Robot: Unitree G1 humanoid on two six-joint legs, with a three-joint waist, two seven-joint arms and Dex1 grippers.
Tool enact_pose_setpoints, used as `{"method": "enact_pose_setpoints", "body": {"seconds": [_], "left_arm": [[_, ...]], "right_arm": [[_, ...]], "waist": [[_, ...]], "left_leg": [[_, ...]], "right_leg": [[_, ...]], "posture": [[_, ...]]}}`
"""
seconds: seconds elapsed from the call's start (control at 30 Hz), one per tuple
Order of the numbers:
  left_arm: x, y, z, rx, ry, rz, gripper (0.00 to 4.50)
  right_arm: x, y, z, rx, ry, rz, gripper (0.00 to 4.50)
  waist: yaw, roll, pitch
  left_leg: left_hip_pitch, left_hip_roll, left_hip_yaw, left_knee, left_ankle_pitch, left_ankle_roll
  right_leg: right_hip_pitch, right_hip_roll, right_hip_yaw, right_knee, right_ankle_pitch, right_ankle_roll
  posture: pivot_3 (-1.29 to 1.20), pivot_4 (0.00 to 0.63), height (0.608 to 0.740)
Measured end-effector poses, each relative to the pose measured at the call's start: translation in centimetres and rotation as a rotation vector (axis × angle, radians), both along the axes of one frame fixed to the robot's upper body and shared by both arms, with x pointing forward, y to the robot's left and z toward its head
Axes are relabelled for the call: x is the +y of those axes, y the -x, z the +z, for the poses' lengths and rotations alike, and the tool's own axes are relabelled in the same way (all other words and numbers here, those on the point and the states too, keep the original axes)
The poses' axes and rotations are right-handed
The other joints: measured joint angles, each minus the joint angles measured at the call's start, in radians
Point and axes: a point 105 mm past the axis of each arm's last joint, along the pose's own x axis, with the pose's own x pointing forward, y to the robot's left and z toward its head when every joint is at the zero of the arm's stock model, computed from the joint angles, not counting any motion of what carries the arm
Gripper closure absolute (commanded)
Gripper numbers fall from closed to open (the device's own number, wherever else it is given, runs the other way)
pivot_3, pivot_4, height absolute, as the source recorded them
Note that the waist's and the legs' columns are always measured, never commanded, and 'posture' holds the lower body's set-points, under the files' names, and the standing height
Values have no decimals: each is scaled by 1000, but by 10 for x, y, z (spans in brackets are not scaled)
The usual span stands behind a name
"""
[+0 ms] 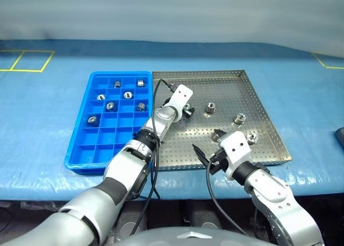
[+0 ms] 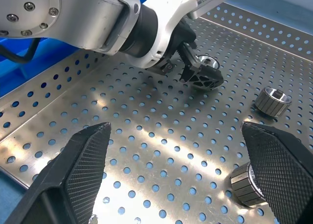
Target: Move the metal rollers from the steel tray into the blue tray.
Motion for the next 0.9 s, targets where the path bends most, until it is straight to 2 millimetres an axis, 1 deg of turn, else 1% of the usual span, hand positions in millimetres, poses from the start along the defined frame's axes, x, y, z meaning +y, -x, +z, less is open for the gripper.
{"method": "enact_pose_setpoints", "body": {"seconds": [0.07,0.27,0.3,0.4,0.47,0.57,0.63,0.73,0.83,0.9], "left_arm": [[0,0,0,11,8,-4,595],[-3,2,0,41,50,-34,2669],[-3,2,0,44,55,-41,2813],[-6,4,1,53,65,-70,2802],[-9,5,7,46,87,-95,2802],[-14,9,32,-39,176,-153,2802],[-11,16,48,-106,247,-182,2802],[13,30,70,-216,317,-203,2802],[44,40,88,-305,306,-191,2802],[66,47,94,-347,272,-171,2802]], "right_arm": [[0,0,0,-2,1,-2,0],[-1,-1,0,-5,4,-9,0],[-1,-1,0,-5,4,-9,0],[1,-1,1,-9,3,-2,0],[4,-2,4,-18,1,16,0],[9,-6,9,-41,2,52,0],[14,-7,12,-50,6,83,0],[21,-11,15,-62,7,135,0],[28,-15,16,-60,14,186,0],[33,-17,16,-59,18,222,0]], "waist": [[0,0,0],[-2,0,0],[-1,0,0],[0,0,0],[-1,0,0],[-1,0,0],[-1,0,0],[-1,1,0],[6,1,0],[14,1,-1]], "left_leg": [[0,0,0,0,0,0],[1,0,1,0,0,0],[0,0,1,0,0,0],[0,0,1,0,0,0],[0,0,1,0,0,0],[1,1,-1,-1,0,0],[1,1,-1,-2,0,0],[2,2,-1,-3,0,0],[3,2,-2,-2,0,-1],[4,2,-2,-1,1,-1]], "right_leg": [[0,0,0,0,0,0],[0,0,0,0,0,0],[0,0,0,0,0,0],[0,0,0,0,0,0],[0,0,0,0,0,0],[0,0,1,0,0,0],[-1,0,2,1,0,0],[-1,1,2,2,0,-1],[0,2,1,2,0,-1],[1,1,1,2,0,-1]], "posture": [[-80,150,740],[-80,150,740],[-61,150,740],[-45,150,740],[-25,150,740],[2,150,740],[34,150,740],[71,150,740],[122,150,740],[151,150,740]]}}
